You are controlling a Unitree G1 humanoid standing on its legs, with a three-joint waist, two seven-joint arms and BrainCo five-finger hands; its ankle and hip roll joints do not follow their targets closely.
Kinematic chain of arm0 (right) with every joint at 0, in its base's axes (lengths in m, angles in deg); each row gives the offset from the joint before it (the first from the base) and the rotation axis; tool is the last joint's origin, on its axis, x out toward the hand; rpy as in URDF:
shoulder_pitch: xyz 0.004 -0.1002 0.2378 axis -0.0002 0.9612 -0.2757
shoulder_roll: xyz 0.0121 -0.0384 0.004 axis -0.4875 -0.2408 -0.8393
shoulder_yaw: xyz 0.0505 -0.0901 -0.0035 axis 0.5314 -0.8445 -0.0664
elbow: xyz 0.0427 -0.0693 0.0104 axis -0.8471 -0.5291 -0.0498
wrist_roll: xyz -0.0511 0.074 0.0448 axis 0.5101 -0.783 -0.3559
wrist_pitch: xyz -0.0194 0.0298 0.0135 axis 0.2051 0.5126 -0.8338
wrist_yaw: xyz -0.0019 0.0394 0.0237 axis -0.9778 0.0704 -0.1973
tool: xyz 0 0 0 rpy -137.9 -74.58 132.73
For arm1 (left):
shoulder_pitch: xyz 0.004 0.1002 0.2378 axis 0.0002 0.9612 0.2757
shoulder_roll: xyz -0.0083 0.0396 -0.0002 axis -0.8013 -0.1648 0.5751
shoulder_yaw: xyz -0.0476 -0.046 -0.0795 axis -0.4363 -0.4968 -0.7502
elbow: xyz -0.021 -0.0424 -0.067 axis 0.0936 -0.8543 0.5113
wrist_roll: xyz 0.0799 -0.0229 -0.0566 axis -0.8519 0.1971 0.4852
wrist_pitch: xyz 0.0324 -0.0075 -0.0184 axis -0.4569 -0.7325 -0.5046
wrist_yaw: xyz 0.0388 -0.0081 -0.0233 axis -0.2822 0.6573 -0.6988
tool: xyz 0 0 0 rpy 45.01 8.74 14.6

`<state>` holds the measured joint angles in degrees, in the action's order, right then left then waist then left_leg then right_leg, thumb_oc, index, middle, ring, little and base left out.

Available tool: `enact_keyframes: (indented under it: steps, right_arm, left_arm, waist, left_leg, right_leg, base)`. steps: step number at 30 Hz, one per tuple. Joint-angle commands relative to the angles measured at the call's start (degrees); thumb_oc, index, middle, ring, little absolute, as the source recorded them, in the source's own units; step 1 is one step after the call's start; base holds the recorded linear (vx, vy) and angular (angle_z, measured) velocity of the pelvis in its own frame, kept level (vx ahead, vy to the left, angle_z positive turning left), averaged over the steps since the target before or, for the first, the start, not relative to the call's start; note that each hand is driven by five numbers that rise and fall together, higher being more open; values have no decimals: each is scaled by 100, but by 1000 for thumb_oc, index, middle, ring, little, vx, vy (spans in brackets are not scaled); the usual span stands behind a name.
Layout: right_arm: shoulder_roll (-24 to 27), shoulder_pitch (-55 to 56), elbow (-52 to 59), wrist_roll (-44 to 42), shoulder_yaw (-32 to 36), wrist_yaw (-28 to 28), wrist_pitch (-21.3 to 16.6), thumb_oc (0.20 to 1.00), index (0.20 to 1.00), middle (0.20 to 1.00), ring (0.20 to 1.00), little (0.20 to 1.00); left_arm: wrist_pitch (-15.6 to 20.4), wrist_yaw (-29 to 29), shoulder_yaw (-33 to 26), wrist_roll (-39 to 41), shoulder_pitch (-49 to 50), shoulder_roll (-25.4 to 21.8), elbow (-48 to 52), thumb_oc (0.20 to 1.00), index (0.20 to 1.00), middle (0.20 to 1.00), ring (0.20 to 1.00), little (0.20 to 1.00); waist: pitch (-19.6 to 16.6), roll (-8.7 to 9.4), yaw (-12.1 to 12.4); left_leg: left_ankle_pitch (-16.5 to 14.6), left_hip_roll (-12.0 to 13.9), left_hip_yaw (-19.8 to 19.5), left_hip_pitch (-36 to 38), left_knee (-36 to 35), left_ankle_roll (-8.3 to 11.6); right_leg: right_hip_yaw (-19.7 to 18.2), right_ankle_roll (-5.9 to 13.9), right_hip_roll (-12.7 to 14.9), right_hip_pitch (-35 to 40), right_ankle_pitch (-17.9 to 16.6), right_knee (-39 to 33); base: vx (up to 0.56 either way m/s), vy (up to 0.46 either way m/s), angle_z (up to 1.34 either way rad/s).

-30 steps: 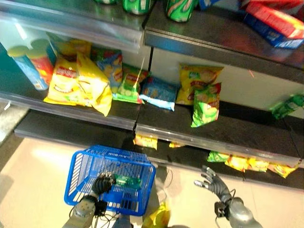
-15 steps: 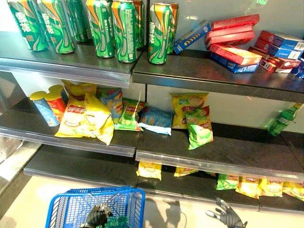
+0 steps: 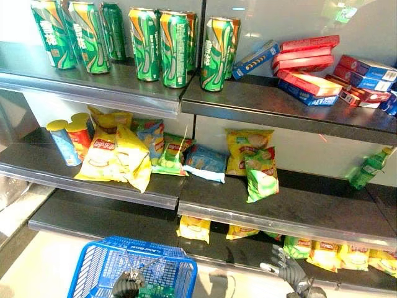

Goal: Pick up the snacks into the basket

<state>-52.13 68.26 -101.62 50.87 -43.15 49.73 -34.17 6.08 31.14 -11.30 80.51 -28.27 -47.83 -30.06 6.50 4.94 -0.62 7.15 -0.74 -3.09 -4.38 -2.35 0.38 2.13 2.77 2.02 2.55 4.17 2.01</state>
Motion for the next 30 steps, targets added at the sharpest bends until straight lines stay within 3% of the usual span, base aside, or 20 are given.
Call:
enact_keyframes:
  steps: [1, 7, 14, 24, 30]
  right_arm:
    - [104, -270, 680, -41, -14, -57, -262, 1000, 1000, 1000, 1000, 1000]
    - [730, -1289, 1529, 84, 207, -360, -410, 1000, 1000, 1000, 1000, 1000]
    - [1045, -1977, 2329, -173, 539, -625, -554, 1000, 1000, 1000, 1000, 1000]
    - [1318, -2895, 1815, 63, 370, -1085, -556, 1000, 1000, 1000, 1000, 1000]
    - [1539, -3807, 710, 305, 54, -1498, -392, 1000, 1000, 1000, 1000, 1000]
  left_arm:
    - [578, -39, -174, -188, -346, -130, 557, 200, 200, 200, 200, 200]
    - [629, 45, -128, -63, -332, -280, 905, 200, 200, 200, 200, 200]
    - [599, 93, -7, -26, -280, -359, 1155, 200, 200, 200, 200, 200]
    - [642, 62, 214, 172, -422, -474, 1344, 200, 200, 200, 200, 200]
    - [706, -46, 461, 465, -652, -555, 1459, 200, 200, 200, 200, 200]
  waist:
    - [-40, 91, 56]
    - [82, 95, 157]
    - [187, 63, 204]
    - [524, -54, 297]
    - [869, -287, 347]
  left_leg:
    - [-1076, -59, 115, 15, 739, 82]
    - [-1122, -59, 63, 19, 819, 94]
    - [-1086, -57, 24, -108, 817, 112]
    - [-976, -95, -112, -516, 877, 143]
    - [-801, -114, -237, -873, 899, 181]
  right_leg:
    - [-192, 545, 341, -492, -329, -90]
    - [-129, 509, 344, -487, -259, 29]
    - [-107, 489, 330, -588, -243, 27]
    - [-10, 471, 336, -1001, -213, 230]
    - [89, 437, 346, -1475, -149, 575]
  base:
    - [31, -15, -1]
    - [0, 0, 0]
    - [0, 0, 0]
    - [-50, -18, 6]
    - [-76, -16, 8]
